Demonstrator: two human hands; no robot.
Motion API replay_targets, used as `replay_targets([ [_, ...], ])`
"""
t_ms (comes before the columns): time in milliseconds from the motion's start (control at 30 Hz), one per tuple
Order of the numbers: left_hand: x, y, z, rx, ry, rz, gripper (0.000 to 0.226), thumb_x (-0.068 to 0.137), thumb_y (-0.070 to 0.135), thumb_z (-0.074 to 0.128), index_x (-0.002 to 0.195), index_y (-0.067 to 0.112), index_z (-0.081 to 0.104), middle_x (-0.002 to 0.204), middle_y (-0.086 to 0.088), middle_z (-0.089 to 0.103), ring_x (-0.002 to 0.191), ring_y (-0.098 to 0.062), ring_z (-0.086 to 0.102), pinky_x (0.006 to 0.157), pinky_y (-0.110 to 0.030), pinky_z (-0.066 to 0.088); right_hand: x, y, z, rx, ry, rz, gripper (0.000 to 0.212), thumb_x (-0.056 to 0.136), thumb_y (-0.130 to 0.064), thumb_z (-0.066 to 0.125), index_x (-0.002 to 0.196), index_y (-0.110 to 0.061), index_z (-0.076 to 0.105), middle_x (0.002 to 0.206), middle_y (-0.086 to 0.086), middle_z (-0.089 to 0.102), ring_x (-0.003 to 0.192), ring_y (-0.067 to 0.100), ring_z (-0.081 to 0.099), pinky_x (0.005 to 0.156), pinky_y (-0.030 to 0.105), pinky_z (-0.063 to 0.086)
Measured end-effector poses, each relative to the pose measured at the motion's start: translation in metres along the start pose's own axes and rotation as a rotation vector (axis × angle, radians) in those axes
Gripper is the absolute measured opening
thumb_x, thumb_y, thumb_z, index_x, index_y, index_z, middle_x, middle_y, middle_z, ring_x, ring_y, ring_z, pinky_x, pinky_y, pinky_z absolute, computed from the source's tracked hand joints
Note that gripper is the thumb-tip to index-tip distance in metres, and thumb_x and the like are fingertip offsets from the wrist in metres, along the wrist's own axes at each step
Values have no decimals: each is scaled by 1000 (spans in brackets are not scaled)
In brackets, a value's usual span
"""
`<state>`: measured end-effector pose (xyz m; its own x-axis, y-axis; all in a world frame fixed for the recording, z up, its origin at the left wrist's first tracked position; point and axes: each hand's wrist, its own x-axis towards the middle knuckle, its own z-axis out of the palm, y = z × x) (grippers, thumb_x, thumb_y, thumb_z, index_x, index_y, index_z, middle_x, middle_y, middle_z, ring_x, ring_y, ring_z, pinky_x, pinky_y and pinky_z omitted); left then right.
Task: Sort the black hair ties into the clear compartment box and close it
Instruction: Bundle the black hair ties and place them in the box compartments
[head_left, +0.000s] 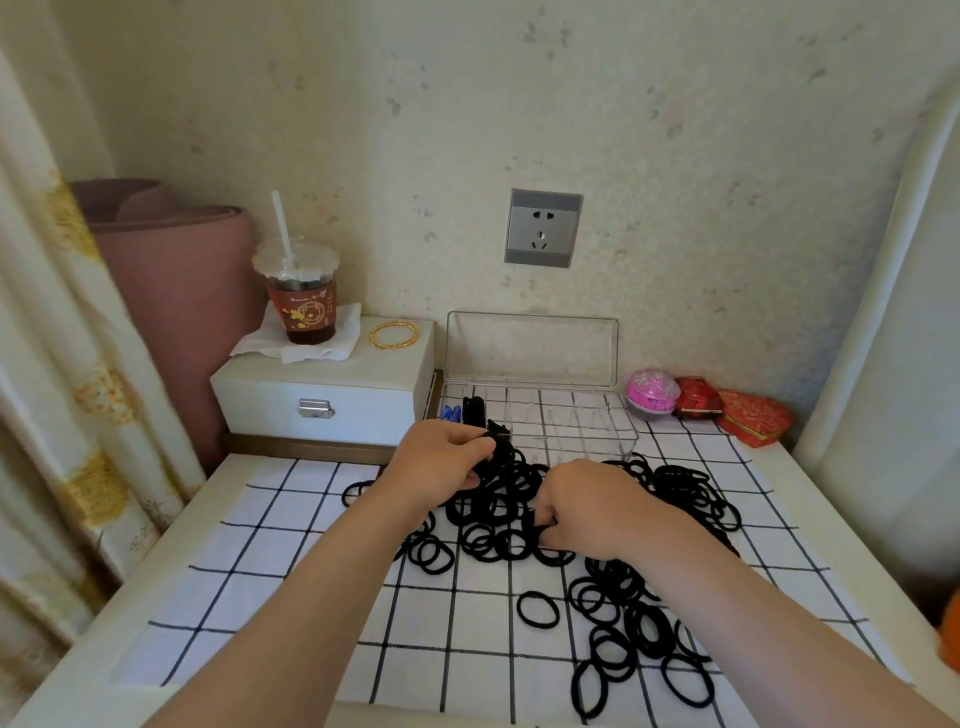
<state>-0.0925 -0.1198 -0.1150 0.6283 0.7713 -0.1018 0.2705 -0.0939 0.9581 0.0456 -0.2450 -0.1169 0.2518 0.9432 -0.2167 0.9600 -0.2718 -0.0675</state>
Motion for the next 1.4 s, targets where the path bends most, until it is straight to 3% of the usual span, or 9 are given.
replay_targets([
  [133,0,-1,0,9,16,3,28,95,22,63,122,17,68,97,6,71,82,-12,69,79,-23,60,1,6,2,2,-53,-25,23,80,-27,62,88,-6,69,72,0,55,68,19,52,64,30,47],
  [300,1,-2,1,2,48,15,24,95,21,63,119,18,70,96,5,70,81,-13,69,78,-23,60,-7,14,-16,410,12,49,21,85,-34,56,84,-17,67,74,4,64,61,18,59,58,31,49],
  [467,1,-3,6,-7,36,21,25,95,21,63,119,18,70,96,6,70,80,-11,69,73,-18,59,-6,22,-15,481,26,103,29,100,-31,35,83,-14,51,82,2,57,79,19,53,73,34,44],
  [633,1,-3,10,-15,24,16,25,95,20,63,119,17,70,98,4,71,81,-10,69,74,-19,59,-7,25,-17,675,-9,113,26,105,-28,42,89,-18,59,72,4,64,57,19,60,59,28,48],
  [767,2,-4,10,-24,21,11,25,95,19,64,118,16,70,102,2,72,87,-11,70,76,-20,59,-9,26,-24,959,56,84,23,104,-18,48,102,-1,64,75,4,71,52,18,66,52,30,55],
  [967,-3,-1,16,-179,-77,-26,23,93,16,67,115,15,73,103,-4,74,94,-16,72,75,-23,60,-13,15,-33,1280,-28,-41,21,106,-19,45,108,-4,60,80,13,67,51,21,60,47,26,49],
  [1100,-8,5,20,-351,-238,-72,21,90,21,70,110,16,75,101,-9,76,95,-20,74,86,-31,59,-10,9,-33,1244,-83,-56,23,108,-20,40,112,-2,55,74,15,64,48,22,59,43,26,47],
  [1267,-9,4,22,-387,-250,-104,21,94,17,66,113,13,73,100,-11,76,93,-18,74,83,-28,59,-7,5,-30,1118,1,64,24,105,-20,42,111,-2,57,72,16,65,47,23,59,42,28,46],
  [1400,-9,8,23,-495,-273,-160,28,100,25,56,112,4,71,105,-16,74,98,-25,72,87,-36,59,-4,1,-29,1044,79,126,22,101,-18,47,105,2,57,68,13,67,44,23,60,40,26,46],
])
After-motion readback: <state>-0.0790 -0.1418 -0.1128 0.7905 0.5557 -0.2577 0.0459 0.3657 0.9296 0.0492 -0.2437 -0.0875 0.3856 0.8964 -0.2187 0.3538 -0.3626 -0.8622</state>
